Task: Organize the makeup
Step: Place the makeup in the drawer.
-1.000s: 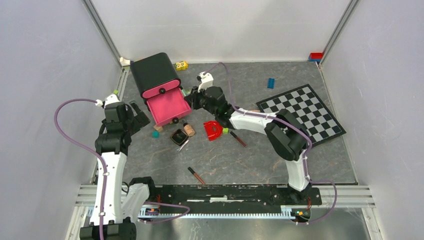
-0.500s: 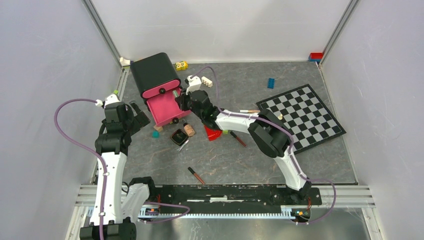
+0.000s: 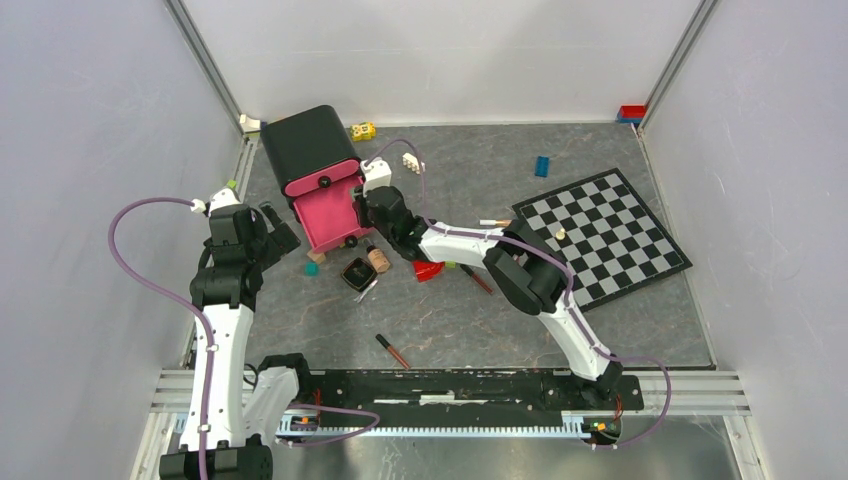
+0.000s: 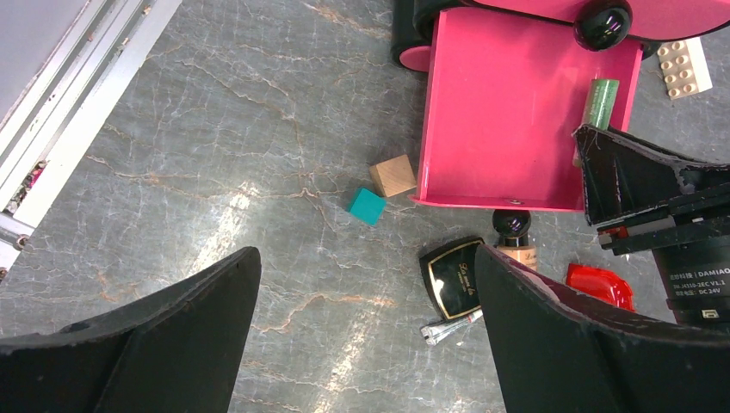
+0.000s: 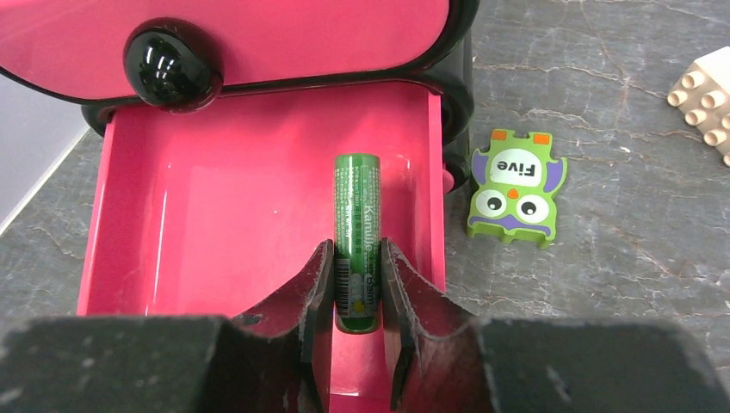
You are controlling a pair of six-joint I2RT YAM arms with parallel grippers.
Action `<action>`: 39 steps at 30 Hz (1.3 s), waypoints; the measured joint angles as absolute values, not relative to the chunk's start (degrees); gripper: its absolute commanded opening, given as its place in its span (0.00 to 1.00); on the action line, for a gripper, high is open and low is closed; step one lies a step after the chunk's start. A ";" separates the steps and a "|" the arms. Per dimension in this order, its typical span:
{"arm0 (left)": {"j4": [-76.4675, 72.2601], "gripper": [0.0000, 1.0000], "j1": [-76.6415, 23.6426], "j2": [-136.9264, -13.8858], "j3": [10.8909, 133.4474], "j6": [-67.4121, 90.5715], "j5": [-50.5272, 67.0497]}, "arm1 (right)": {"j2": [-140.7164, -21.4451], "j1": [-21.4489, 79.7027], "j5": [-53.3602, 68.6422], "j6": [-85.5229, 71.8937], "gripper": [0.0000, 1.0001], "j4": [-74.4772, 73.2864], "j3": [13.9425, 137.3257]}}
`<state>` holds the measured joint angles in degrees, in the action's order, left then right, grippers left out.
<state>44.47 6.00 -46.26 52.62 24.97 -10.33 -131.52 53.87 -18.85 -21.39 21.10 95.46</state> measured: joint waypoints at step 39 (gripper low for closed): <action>44.45 1.00 6.00 -46.17 52.53 24.97 -10.35 | -131.17 54.48 -18.31 -16.12 0.44 20.60 97.23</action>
